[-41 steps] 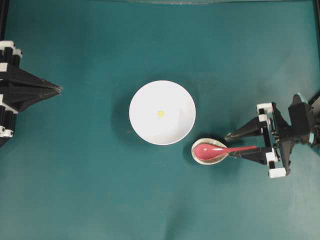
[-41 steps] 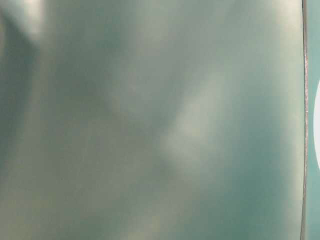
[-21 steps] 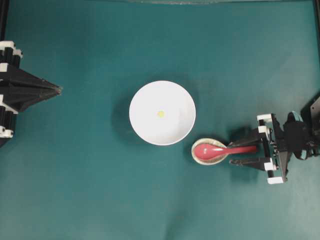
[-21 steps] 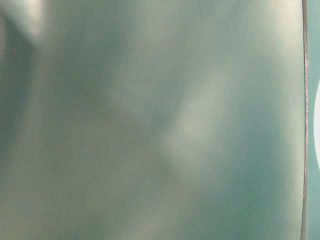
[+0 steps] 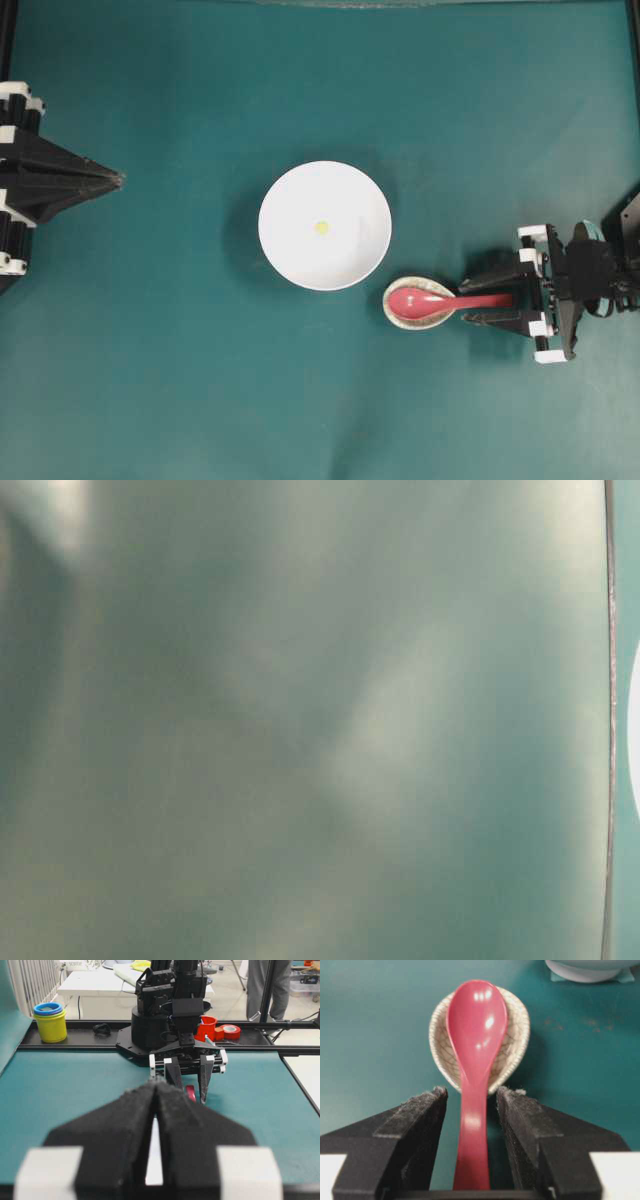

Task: Scoop the yellow hexagonal prism block from the bowl with a spoon using the right arm.
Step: 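Lower the right gripper and close it on the red spoon handle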

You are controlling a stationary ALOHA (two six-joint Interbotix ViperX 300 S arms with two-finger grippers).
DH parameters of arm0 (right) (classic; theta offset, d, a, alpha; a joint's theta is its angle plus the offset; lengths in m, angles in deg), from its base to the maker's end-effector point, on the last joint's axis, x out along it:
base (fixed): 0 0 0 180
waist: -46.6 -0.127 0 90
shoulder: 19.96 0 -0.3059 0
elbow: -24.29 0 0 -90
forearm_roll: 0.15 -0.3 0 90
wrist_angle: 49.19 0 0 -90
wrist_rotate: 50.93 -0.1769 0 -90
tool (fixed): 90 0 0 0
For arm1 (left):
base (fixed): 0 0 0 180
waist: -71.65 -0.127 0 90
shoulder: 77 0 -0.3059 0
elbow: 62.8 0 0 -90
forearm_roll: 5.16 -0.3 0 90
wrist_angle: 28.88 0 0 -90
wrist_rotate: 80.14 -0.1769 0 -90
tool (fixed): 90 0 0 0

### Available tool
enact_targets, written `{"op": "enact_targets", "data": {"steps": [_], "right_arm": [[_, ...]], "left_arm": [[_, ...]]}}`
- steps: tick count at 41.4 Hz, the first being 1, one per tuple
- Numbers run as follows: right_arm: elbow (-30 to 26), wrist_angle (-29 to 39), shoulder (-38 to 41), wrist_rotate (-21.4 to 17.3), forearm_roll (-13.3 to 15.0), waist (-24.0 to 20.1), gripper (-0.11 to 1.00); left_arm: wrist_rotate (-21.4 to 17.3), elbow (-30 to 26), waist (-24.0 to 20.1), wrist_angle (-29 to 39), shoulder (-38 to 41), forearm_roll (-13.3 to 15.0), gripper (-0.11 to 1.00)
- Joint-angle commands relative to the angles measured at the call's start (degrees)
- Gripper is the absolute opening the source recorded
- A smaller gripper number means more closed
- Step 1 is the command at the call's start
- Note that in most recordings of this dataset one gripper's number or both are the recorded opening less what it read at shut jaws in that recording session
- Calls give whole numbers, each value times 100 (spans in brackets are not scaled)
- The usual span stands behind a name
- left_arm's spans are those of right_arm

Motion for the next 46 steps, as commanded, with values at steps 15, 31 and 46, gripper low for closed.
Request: {"op": "enact_targets", "data": {"steps": [15,31,46], "right_arm": [[-26,123,-62,0,-62,-18,52],[9,149,-62,0,-62,-18,46],[0,158,-176,-26,-53,-18,22]], "left_arm": [[-18,-88,9,-26,62,-9,0],[-26,-79,9,-26,53,-9,0],[-26,-79,9,-26,53,-9,0]]}}
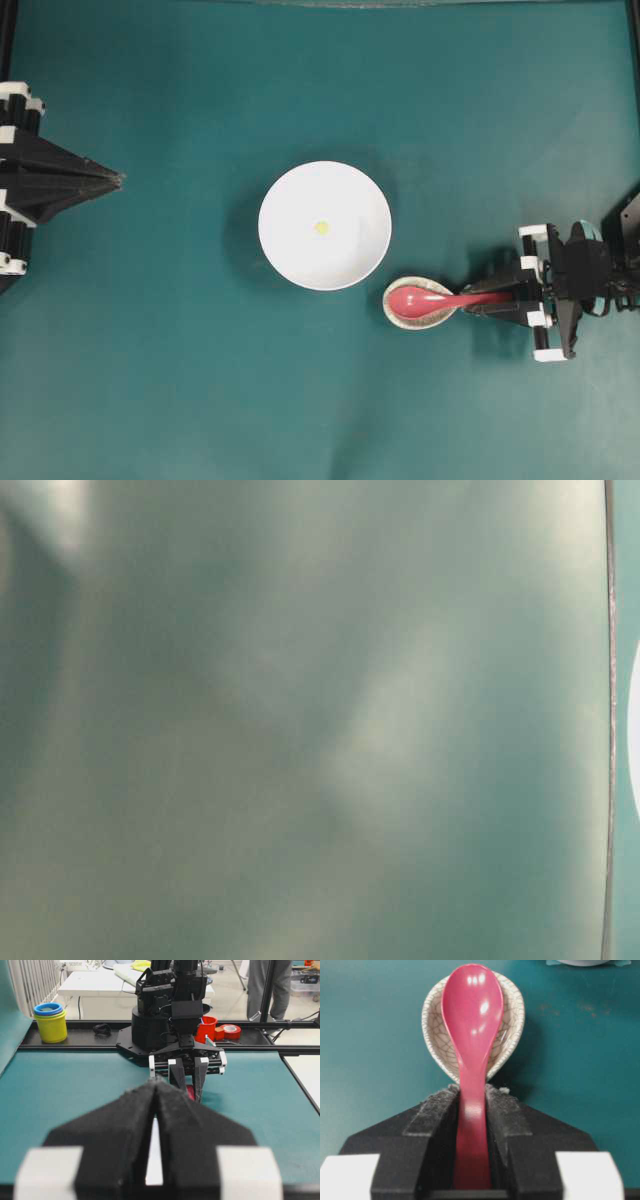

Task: Scoop the yellow hexagonal prism block from the bowl with a spoon using the right arm.
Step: 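Lower the right gripper and close it on the red spoon handle, then lift the spoon and carry it over the white bowl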

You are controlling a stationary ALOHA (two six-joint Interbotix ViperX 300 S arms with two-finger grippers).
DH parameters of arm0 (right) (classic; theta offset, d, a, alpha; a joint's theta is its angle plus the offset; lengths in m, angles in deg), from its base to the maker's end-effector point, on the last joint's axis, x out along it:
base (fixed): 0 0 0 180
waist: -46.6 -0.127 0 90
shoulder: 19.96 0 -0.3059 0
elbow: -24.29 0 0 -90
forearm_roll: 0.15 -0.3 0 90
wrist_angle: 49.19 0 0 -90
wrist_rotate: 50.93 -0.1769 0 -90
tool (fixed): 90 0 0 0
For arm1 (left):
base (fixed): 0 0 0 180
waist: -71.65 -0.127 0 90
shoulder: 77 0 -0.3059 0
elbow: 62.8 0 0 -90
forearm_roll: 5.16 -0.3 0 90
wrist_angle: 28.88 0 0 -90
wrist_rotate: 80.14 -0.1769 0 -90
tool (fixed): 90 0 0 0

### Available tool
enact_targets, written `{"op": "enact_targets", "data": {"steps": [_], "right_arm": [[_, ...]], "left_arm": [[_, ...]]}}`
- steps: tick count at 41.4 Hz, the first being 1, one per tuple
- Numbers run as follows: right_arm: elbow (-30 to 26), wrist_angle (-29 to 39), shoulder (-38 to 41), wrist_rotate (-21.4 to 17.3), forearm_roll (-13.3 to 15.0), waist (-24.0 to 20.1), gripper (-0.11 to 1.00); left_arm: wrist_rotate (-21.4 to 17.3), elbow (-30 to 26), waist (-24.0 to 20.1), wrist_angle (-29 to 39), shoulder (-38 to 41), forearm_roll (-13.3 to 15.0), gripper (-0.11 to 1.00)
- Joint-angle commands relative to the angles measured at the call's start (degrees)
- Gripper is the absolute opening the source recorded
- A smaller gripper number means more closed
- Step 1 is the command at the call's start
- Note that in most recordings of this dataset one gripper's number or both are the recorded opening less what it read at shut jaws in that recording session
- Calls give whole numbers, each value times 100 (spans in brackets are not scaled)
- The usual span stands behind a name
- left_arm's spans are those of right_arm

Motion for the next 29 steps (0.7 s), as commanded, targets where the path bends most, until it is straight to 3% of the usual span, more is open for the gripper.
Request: {"op": "enact_targets", "data": {"steps": [1,15,22,29], "right_arm": [[0,-9,-211,-9,0,-18,23],[-44,747,-1327,88,0,53,23],[-229,1898,-2127,185,0,290,23],[-694,3498,-2856,527,0,659,23]], "left_arm": [[0,-79,9,-26,44,-9,0],[-9,-88,9,-35,44,-35,0],[-18,-88,9,-35,44,-44,0],[-18,-88,9,-62,44,-44,0]]}}
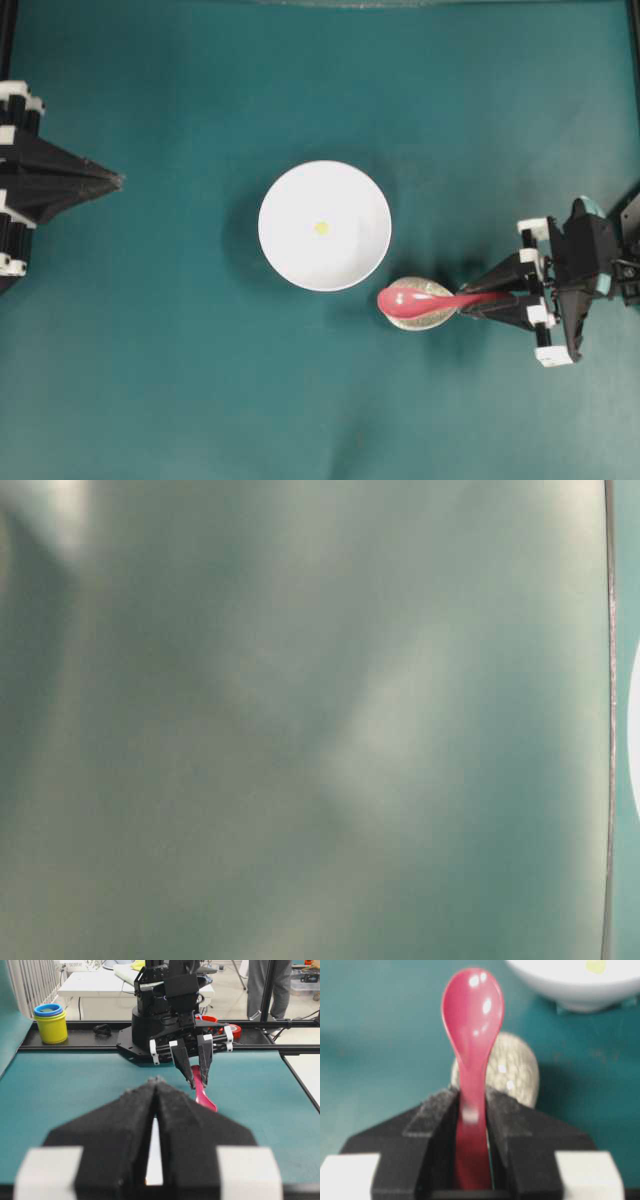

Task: Scoop the yellow hexagonal prism block from the bowl with a spoon using the right arm.
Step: 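Lift the spoon and carry it over the white bowl, then lower the spoon bowl into the white bowl beside the yellow block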

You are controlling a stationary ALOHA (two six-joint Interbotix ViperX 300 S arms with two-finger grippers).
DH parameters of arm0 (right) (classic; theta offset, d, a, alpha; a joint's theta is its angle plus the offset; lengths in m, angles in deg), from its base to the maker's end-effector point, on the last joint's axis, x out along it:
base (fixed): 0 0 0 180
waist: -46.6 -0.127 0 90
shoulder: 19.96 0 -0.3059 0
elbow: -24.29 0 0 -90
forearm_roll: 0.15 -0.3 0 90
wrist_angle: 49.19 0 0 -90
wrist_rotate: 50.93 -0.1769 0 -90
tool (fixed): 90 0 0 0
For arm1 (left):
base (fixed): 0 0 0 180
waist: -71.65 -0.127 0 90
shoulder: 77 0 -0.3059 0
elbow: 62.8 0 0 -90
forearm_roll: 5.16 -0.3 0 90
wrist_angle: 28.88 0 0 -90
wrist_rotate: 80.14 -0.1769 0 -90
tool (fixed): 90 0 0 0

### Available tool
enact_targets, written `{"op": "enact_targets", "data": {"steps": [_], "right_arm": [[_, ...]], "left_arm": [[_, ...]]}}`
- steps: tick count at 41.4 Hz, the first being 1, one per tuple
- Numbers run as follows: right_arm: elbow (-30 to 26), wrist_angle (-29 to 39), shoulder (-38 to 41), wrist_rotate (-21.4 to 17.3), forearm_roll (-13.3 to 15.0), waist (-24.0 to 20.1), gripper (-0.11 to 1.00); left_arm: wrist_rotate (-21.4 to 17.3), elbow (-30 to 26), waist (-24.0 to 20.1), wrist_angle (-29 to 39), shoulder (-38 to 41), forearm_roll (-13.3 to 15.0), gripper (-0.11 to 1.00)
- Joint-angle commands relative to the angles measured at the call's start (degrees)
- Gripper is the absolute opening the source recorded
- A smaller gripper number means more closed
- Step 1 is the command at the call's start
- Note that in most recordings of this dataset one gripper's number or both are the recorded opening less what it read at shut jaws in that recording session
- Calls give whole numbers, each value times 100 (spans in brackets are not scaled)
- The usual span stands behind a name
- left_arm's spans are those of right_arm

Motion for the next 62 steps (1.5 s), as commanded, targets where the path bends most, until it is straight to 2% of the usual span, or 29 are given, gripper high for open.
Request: {"op": "enact_targets", "data": {"steps": [1,8,16,21,30,38,46,62], "right_arm": [[-334,782,-404,141,-9,202,22],[-976,2285,-870,448,0,773,23],[-1731,3841,-976,606,62,1529,23],[-2224,4685,-861,633,158,2048,23],[-3006,6021,-413,589,308,2733,23],[-3595,7049,123,580,554,3041,22],[-3981,7550,492,545,870,3094,23],[-4210,7726,844,527,879,3085,23]], "left_arm": [[-9,-88,9,-70,53,-18,0],[-9,-88,9,-70,44,-18,0],[-9,-79,9,-53,53,-18,0],[-9,-79,9,-35,62,-18,0],[0,-79,9,-35,70,-18,0],[0,-79,9,-35,70,-18,0],[0,-79,9,-35,70,-18,0],[9,-79,9,-70,70,-18,0]]}}
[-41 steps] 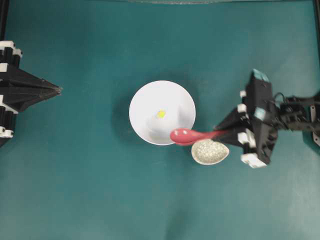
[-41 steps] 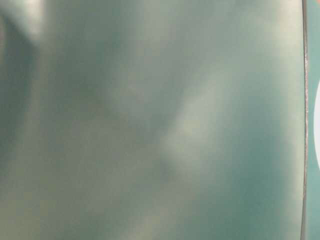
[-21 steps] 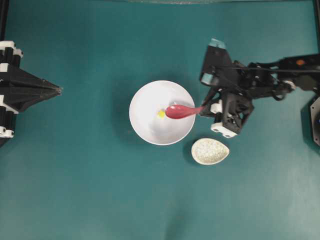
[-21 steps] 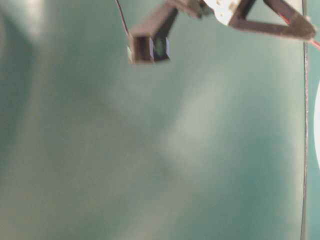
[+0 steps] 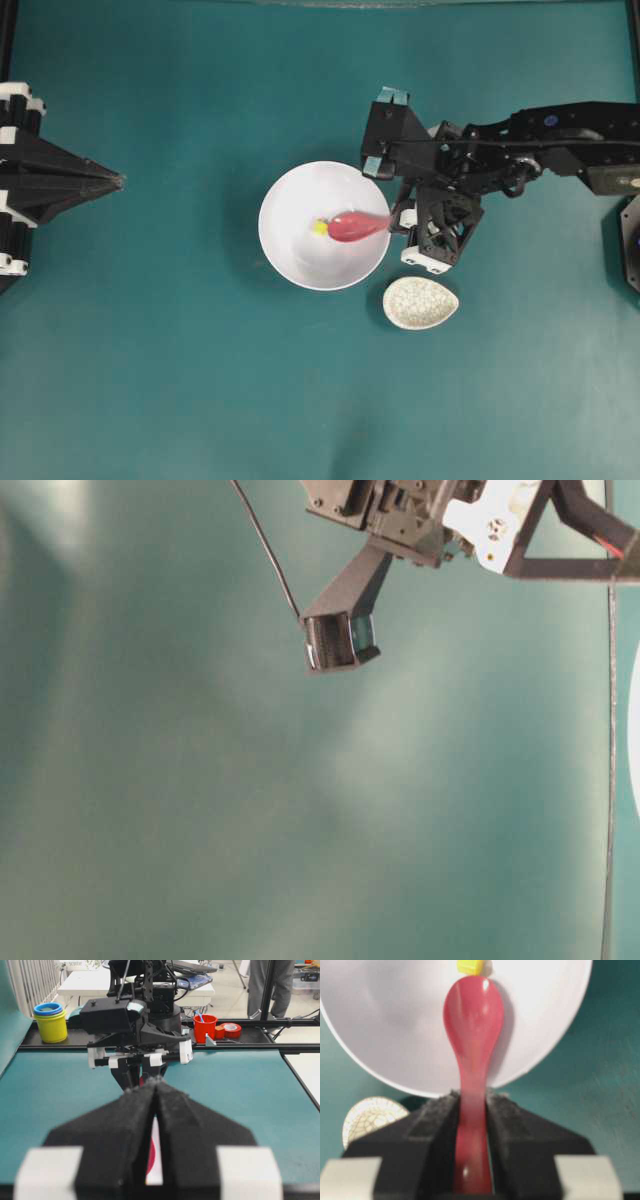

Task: Scoop the yellow hexagonal prism block from the bowl with a spoon using the right arm.
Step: 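Lower the spoon bowl into the white bowl beside the yellow block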

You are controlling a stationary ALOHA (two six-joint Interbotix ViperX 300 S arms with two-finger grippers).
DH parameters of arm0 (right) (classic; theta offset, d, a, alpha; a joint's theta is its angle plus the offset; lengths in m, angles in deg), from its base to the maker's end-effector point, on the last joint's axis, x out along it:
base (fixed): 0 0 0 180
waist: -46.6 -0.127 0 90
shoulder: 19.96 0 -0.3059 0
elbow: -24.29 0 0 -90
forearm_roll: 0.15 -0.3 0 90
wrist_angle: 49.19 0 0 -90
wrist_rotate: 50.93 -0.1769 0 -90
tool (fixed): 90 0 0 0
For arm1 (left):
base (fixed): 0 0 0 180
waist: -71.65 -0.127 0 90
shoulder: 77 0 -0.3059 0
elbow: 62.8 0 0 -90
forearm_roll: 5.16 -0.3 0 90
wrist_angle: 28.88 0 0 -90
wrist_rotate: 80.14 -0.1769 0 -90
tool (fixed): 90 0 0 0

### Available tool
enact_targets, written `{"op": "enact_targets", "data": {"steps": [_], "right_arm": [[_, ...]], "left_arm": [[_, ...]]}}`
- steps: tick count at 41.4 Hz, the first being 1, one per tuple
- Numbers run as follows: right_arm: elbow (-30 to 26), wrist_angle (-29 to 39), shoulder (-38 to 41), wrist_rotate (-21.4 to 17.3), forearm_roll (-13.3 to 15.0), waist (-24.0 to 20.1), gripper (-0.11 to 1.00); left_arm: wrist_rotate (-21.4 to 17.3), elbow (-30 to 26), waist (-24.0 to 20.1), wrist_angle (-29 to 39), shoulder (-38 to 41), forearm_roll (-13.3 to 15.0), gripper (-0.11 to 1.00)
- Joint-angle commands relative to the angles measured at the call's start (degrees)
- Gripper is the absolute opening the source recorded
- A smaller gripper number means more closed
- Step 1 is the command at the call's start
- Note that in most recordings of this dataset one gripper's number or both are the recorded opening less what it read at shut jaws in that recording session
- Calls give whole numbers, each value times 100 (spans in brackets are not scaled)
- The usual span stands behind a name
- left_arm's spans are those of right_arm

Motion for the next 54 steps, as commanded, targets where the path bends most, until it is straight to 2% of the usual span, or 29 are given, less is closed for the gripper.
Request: {"op": "enact_targets", "data": {"steps": [1,24,36,47,54], "right_arm": [[-176,0,0,0,9,0,23],[-773,-158,606,88,26,-53,22],[-835,53,536,18,18,-62,22],[-835,97,114,-9,18,-62,22],[-967,369,97,-70,18,-62,22]], "left_arm": [[9,-79,9,-53,44,-18,0],[9,-88,9,-62,26,-18,0],[9,-88,9,-62,26,-18,0],[9,-79,9,-62,44,-18,0],[9,-79,9,-53,53,-18,0]]}}
